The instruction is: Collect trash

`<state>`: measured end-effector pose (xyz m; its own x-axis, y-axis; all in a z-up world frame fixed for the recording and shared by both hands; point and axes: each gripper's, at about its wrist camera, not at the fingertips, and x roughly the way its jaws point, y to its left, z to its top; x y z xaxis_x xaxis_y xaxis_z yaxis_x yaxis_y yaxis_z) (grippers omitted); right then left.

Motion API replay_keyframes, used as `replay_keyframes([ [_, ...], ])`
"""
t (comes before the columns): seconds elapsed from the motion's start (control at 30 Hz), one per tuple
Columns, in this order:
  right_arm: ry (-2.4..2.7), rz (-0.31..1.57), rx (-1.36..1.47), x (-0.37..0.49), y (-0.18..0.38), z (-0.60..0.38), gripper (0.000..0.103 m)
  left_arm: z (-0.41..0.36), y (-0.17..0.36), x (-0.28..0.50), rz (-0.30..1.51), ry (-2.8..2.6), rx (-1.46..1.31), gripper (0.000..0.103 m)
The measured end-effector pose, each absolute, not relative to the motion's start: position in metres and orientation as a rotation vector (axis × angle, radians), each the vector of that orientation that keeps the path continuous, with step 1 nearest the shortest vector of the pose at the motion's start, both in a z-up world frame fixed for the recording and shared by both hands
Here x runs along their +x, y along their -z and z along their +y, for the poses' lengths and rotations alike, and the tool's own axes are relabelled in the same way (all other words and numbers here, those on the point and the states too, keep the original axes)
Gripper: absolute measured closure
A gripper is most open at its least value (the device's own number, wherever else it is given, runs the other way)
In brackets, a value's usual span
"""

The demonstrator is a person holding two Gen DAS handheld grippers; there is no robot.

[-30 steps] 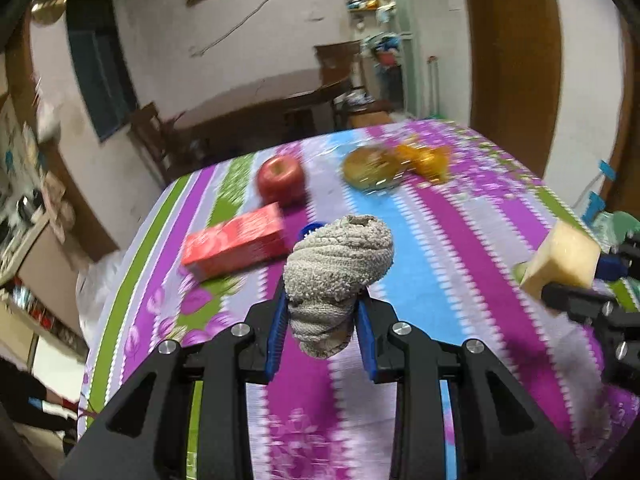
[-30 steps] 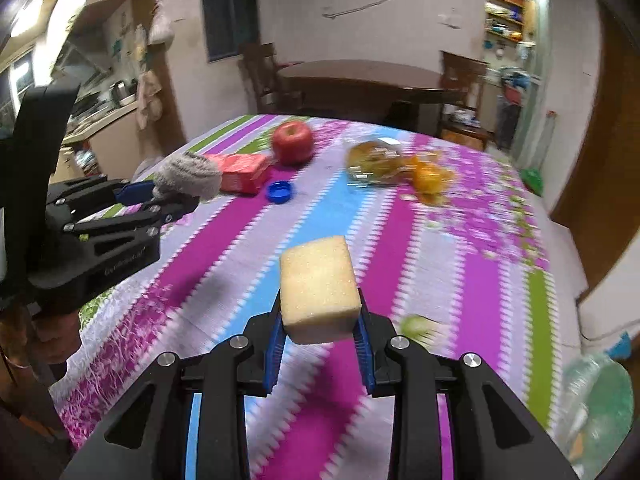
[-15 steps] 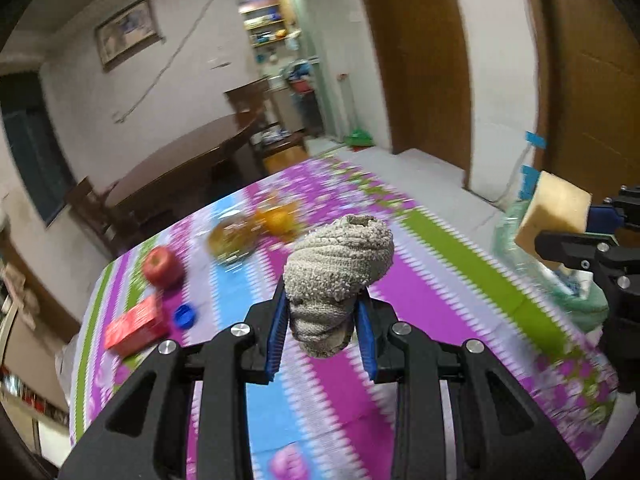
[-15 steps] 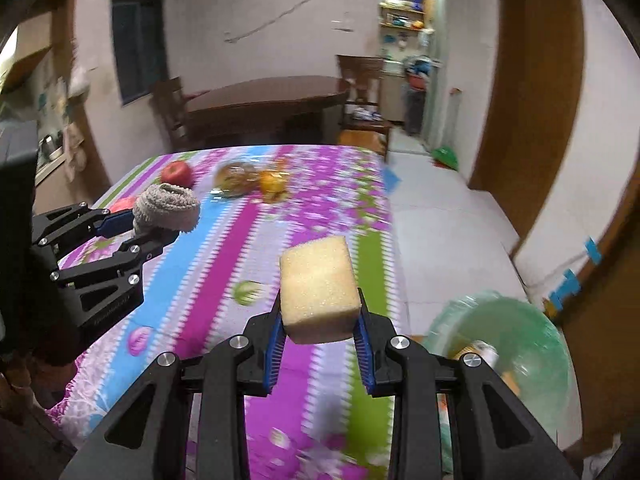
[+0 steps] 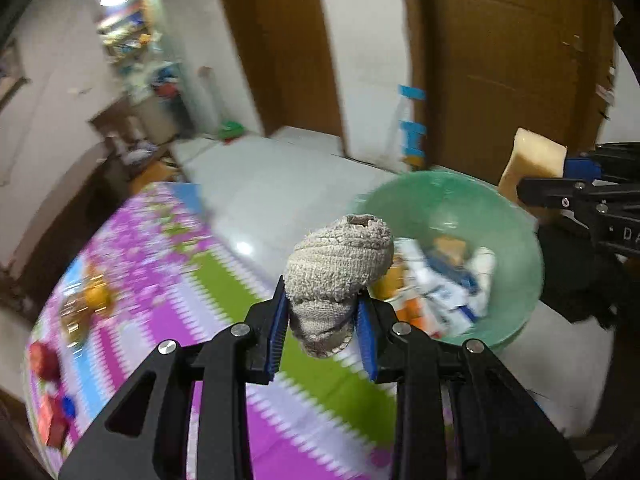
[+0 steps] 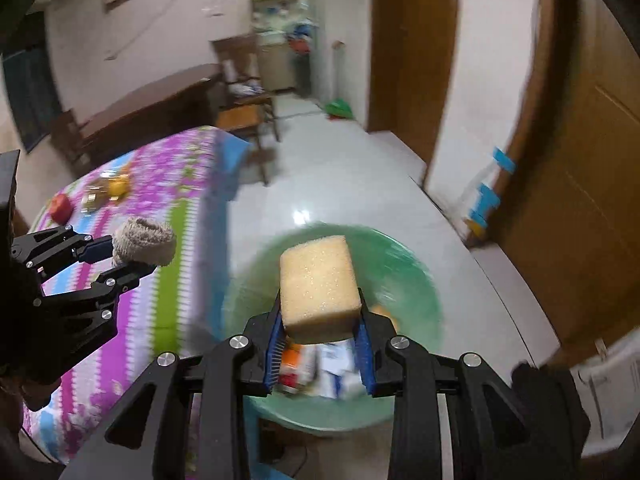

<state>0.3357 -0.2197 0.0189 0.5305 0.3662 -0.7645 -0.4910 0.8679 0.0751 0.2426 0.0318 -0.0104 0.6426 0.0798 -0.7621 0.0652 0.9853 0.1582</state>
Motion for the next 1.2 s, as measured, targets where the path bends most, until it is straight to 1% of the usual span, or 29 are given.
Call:
replay_keyframes([
  [0.27, -0.45, 0.973, -0.155, 0.37, 0.009, -0.268, 0.071, -0.013, 0.041, 0.289, 0.982, 0.202, 0.189, 0.074],
  [0.47, -0.461, 1.026, -0.158, 0.382, 0.032, -0.263, 0.071, -0.019, 0.057, 0.312, 1.041, 0.233, 0.167, 0.073],
  [0.53, -0.471, 1.05, -0.169, 0.383, 0.039, -0.245, 0.071, -0.02, 0.06, 0.313, 1.042, 0.231, 0.181, 0.069],
  [0.57, -0.485, 1.058, -0.176, 0.386, 0.044, -0.241, 0.064, -0.021, 0.061, 0.313, 1.038, 0.225, 0.191, 0.047],
  [0.6, -0.479, 1.062, -0.185, 0.387, 0.048, -0.237, 0.055, -0.02, 0.063, 0.312, 1.034, 0.212, 0.198, 0.019],
  [0.63, -0.462, 1.066, -0.191, 0.387, 0.051, -0.232, 0.04, -0.02, 0.062, 0.309, 1.019, 0.207, 0.2, 0.015],
  [0.67, -0.454, 1.061, -0.186, 0.388, 0.053, -0.232, 0.039, -0.02, 0.061, 0.305, 0.993, 0.201, 0.206, 0.015],
  [0.93, -0.464, 1.034, -0.151, 0.379, 0.051, -0.238, 0.039, -0.022, 0.052, 0.294, 0.961, 0.197, 0.205, 0.015],
  [1.0, -0.444, 0.999, -0.153, 0.368, 0.044, -0.243, 0.039, -0.026, 0.046, 0.281, 0.911, 0.183, 0.231, 0.015],
  [1.03, -0.417, 0.953, -0.165, 0.357, 0.038, -0.246, 0.038, -0.029, 0.042, 0.269, 0.871, 0.175, 0.259, 0.015],
  [1.07, -0.404, 0.91, -0.163, 0.347, 0.032, -0.253, 0.035, -0.033, 0.04, 0.261, 0.845, 0.163, 0.281, 0.015],
  [1.13, -0.382, 0.835, -0.145, 0.326, 0.02, -0.264, 0.018, -0.038, 0.031, 0.231, 0.765, 0.137, 0.312, 0.012],
  [1.17, -0.347, 0.771, -0.142, 0.307, 0.011, -0.273, 0.013, -0.039, 0.025, 0.216, 0.734, 0.133, 0.304, 0.006],
  [1.2, -0.316, 0.714, -0.141, 0.289, 0.004, -0.279, 0.01, -0.039, 0.021, 0.202, 0.709, 0.131, 0.284, 0.005],
])
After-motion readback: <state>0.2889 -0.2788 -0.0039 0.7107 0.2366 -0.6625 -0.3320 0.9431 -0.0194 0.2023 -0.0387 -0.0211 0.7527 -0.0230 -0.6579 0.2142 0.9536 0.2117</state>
